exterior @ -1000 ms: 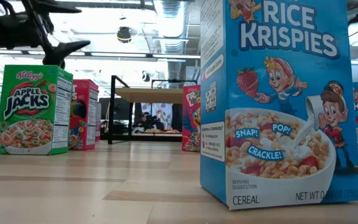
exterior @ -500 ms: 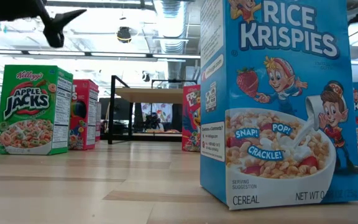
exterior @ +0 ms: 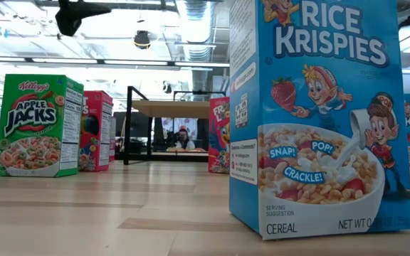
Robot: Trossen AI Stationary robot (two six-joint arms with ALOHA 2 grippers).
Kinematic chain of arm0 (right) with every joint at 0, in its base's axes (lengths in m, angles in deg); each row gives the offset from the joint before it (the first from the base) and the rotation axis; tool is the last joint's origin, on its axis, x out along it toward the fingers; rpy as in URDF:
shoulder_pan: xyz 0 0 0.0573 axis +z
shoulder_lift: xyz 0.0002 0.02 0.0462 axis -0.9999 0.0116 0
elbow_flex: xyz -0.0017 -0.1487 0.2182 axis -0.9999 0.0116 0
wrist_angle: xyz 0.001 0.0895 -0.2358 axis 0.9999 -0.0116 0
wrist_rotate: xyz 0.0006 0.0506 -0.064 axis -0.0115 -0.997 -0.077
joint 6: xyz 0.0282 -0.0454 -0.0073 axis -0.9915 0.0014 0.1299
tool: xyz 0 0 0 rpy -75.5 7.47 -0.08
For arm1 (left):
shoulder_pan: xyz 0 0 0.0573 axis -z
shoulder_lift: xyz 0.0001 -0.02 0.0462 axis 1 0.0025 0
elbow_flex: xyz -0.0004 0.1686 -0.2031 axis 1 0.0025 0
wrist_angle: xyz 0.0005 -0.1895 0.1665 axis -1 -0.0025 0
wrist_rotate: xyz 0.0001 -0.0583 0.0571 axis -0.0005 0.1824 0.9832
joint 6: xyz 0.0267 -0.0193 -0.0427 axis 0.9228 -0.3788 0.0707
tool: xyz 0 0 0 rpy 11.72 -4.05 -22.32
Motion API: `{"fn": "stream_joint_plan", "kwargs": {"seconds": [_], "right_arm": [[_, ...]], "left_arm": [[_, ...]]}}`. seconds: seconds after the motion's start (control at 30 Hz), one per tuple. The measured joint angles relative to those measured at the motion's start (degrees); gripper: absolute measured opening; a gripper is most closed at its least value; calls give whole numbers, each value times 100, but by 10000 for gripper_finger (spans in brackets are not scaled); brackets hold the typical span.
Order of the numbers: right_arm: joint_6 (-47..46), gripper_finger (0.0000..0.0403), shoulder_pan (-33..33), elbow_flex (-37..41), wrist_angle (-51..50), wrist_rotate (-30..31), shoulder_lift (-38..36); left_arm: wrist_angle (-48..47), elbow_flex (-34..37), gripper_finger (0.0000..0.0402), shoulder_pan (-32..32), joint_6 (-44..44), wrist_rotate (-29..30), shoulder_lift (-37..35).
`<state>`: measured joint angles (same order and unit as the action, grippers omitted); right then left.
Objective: Stack cereal on shelf
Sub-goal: Put the middle left red cereal box on the shelf
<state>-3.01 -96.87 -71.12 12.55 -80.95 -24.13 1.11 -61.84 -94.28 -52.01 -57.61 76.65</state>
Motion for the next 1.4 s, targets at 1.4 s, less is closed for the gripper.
{"fn": "stream_joint_plan", "kwargs": {"seconds": [1.4], "right_arm": [[0,265,-2,2,52,146,1]], "left_arm": [[-3159,-1290,289,615,1856,-117,2965]]}}
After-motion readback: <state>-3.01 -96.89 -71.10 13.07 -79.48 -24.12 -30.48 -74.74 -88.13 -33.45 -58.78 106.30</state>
